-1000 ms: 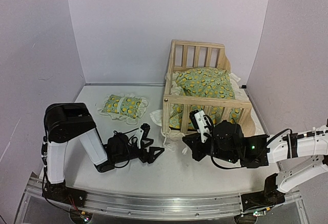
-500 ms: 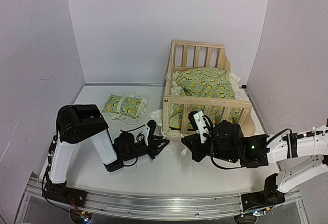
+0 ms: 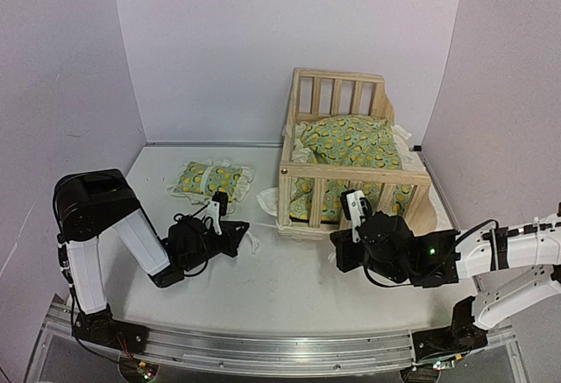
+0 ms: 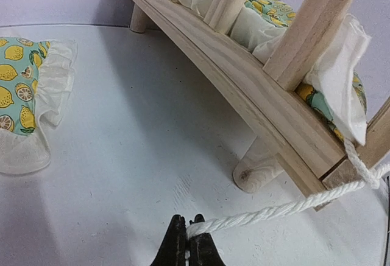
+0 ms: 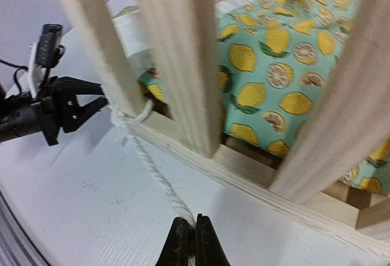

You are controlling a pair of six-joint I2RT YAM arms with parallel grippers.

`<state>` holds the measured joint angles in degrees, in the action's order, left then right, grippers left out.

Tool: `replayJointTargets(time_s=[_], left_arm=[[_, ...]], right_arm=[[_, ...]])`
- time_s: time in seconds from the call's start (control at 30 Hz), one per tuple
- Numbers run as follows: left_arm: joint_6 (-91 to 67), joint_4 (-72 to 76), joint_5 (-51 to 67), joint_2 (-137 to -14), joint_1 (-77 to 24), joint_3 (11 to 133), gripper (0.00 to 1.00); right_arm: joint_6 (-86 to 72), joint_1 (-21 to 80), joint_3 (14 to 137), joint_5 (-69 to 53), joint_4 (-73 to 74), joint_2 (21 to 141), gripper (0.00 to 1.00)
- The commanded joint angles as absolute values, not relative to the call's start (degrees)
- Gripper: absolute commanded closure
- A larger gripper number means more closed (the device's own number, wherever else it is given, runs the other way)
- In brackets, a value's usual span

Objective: Set up the pet bed

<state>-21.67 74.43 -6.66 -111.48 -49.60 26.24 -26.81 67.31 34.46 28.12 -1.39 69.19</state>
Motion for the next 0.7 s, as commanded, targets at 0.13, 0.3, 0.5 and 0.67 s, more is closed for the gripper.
replayJointTargets(time_s=[0.13,0.3,0.5,0.67], left_arm=[[-24.7,63.1,-7.2,-107.8,-47.5,26.5,0.96],[-24.1,62.4,-6.7,-98.2,-48.4,22.0,0.28],[-25.0,49.3,-6.0,-82.2,-48.3,21.6,0.14],[-27.4,36.6,-0.3,-72.7,-46.8,27.8,0.12]], right_arm=[[-25.3,66.5,37.6,27.4,6.0,63.9,0.79],[-12.4,67.4,46.1,12.4,12.8,51.8,0.32],[-10.6,59.1,75.2,28.3,35.2,62.9,0.13],[-13.4,32.0,85.8,18.2,41.8,68.9,0.15]])
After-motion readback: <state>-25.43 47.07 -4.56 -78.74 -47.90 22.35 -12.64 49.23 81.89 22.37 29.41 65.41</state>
